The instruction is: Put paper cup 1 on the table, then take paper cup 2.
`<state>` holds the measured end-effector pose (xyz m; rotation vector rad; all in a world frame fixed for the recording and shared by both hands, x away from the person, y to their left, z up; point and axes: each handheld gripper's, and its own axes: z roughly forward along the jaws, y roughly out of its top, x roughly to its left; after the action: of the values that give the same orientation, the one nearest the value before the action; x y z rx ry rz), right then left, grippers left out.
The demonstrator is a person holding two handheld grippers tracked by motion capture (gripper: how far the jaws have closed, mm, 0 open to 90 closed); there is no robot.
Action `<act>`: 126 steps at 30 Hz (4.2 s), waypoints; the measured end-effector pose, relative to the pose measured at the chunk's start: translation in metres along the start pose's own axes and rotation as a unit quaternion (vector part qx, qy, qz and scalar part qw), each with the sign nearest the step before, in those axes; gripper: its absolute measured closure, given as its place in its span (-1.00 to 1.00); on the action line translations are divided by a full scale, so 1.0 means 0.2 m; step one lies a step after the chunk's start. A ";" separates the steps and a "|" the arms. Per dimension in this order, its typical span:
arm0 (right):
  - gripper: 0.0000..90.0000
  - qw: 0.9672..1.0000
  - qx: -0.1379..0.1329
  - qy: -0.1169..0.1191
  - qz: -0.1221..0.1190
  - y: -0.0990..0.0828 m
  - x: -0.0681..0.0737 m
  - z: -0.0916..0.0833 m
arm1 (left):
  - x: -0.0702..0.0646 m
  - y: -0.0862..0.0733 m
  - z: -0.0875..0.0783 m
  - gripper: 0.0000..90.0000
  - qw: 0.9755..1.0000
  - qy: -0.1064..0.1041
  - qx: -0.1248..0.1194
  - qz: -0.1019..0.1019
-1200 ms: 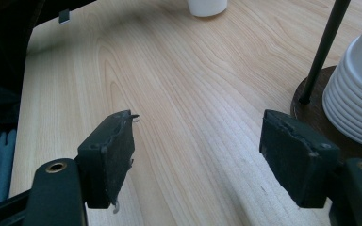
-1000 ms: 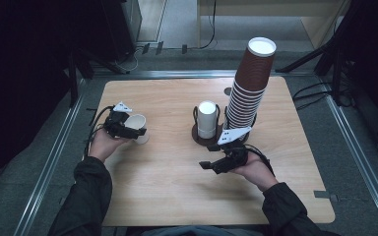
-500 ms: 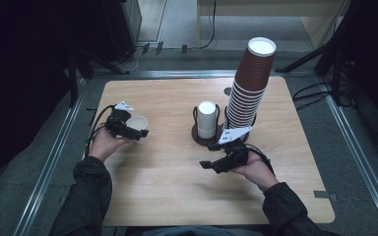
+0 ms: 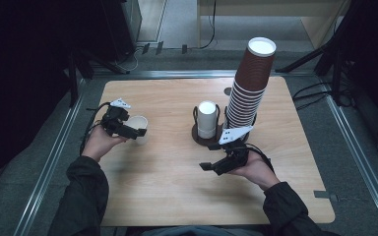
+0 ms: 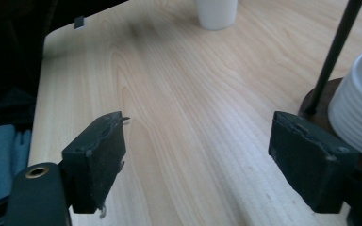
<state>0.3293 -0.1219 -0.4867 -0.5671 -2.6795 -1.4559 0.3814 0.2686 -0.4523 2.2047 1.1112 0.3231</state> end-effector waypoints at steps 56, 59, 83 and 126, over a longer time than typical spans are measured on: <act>-0.37 0.995 0.002 -0.098 0.000 0.31 0.00 -0.78 | -0.52 0.09 0.05 -0.67 0.985 -0.127 0.038 0.109; -0.37 0.994 0.003 -0.108 -0.008 0.35 -0.01 -0.85 | -0.53 0.09 0.05 -0.67 0.985 -0.128 0.035 0.113; -0.57 0.984 -0.015 -0.178 0.009 0.64 -0.24 -1.13 | -0.59 0.05 0.12 -0.67 0.979 -0.148 0.051 0.134; -0.65 0.983 -0.013 -0.181 -0.025 0.89 -0.34 -0.94 | -0.59 0.03 0.13 -0.67 0.977 -0.147 0.061 0.138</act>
<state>0.4272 -0.2084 -0.2520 -0.8484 -2.9646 -1.5342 0.3249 0.1621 -0.4611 2.4229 0.6809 0.0408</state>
